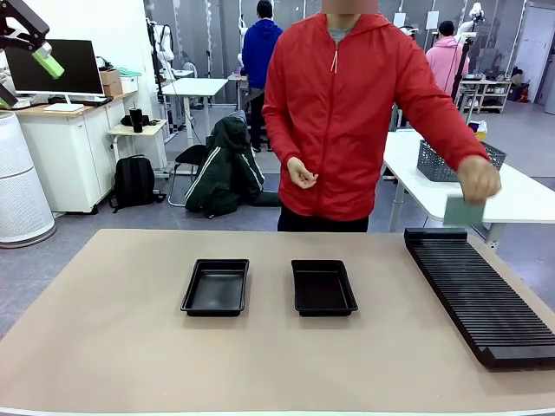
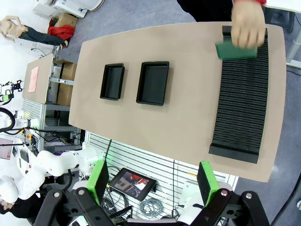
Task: Inspect and transfer BCBs to ESD trays.
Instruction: Pick up the Blank PCB from the PCB Rack and place it in the left ESD tray.
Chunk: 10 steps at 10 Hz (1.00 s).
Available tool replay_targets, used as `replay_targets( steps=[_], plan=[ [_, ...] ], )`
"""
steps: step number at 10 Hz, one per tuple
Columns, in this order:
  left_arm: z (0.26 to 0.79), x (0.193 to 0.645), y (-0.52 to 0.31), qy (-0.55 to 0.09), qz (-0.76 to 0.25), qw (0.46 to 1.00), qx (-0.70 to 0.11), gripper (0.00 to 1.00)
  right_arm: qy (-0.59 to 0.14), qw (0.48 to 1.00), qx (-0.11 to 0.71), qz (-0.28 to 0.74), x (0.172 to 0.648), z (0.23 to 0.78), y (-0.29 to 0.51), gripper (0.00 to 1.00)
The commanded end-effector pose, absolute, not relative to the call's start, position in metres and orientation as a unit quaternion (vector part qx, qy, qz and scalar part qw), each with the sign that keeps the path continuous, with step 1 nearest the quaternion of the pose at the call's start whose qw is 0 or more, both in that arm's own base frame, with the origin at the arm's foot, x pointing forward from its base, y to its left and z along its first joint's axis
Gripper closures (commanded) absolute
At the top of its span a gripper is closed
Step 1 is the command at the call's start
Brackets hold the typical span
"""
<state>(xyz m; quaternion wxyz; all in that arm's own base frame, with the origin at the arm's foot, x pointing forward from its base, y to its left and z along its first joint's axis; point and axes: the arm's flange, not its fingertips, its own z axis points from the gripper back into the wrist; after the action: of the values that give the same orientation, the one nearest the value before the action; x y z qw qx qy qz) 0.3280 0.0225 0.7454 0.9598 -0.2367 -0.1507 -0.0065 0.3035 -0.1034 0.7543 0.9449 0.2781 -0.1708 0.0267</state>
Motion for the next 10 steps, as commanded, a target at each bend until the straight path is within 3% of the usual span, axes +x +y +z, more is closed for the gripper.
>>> replay_targets(
  steps=[1,10],
  plan=[
    [0.7500,0.3305,0.0288,-0.136,-0.003,0.961,-0.240,0.00,-0.171,0.944,0.281,0.032,0.3018,0.7547,-0.1016,0.00],
    [0.7454,0.3280,0.0225,-0.151,-0.007,0.960,-0.237,0.00,-0.171,0.944,0.281,0.032,0.3018,0.7547,-0.1016,0.00]
  ],
)
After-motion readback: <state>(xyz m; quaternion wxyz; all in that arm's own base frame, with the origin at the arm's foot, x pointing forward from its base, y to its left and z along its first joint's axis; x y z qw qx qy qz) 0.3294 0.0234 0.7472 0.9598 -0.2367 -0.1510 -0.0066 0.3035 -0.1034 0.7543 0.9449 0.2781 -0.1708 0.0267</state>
